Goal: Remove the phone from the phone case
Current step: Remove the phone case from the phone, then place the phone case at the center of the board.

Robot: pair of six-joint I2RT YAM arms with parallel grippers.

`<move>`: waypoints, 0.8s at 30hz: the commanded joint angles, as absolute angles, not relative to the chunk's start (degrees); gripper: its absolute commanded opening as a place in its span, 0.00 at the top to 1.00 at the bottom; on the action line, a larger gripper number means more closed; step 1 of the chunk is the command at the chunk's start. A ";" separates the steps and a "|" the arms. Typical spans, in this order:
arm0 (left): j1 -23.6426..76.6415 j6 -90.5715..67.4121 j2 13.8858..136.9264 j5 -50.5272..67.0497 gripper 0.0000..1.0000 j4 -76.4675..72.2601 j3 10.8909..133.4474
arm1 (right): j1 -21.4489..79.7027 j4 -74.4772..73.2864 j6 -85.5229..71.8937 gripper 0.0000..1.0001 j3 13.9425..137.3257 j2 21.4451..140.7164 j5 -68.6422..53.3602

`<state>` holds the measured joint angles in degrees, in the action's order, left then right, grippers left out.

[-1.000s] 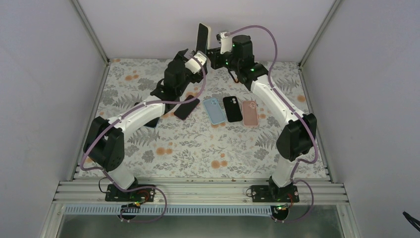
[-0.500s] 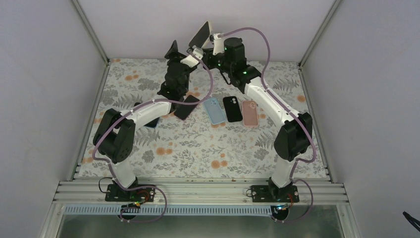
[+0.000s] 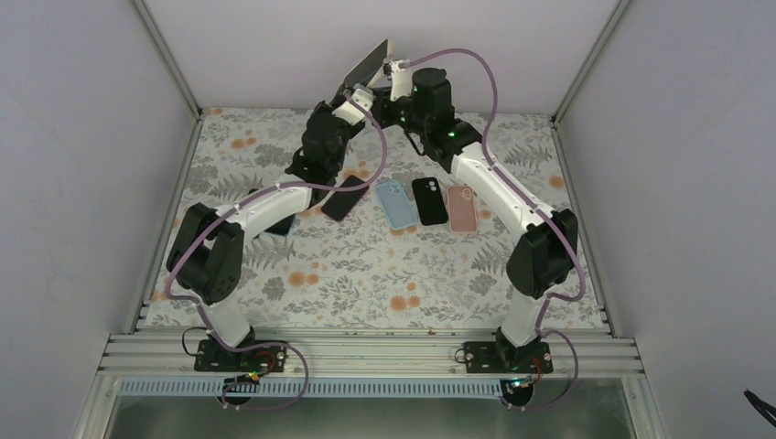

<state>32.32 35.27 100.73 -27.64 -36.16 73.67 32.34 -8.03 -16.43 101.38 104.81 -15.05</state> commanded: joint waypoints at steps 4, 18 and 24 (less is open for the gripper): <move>29.49 33.03 89.77 -17.51 0.95 -26.89 70.88 | 28.31 -19.61 4.02 0.97 99.51 102.65 -5.87; 28.91 41.35 76.11 -9.58 0.98 -6.57 60.60 | 15.28 -25.77 13.73 0.97 86.12 95.78 0.47; 31.75 48.48 74.32 -18.02 0.98 -5.26 50.48 | 3.15 -42.53 15.71 0.97 86.18 92.32 -20.11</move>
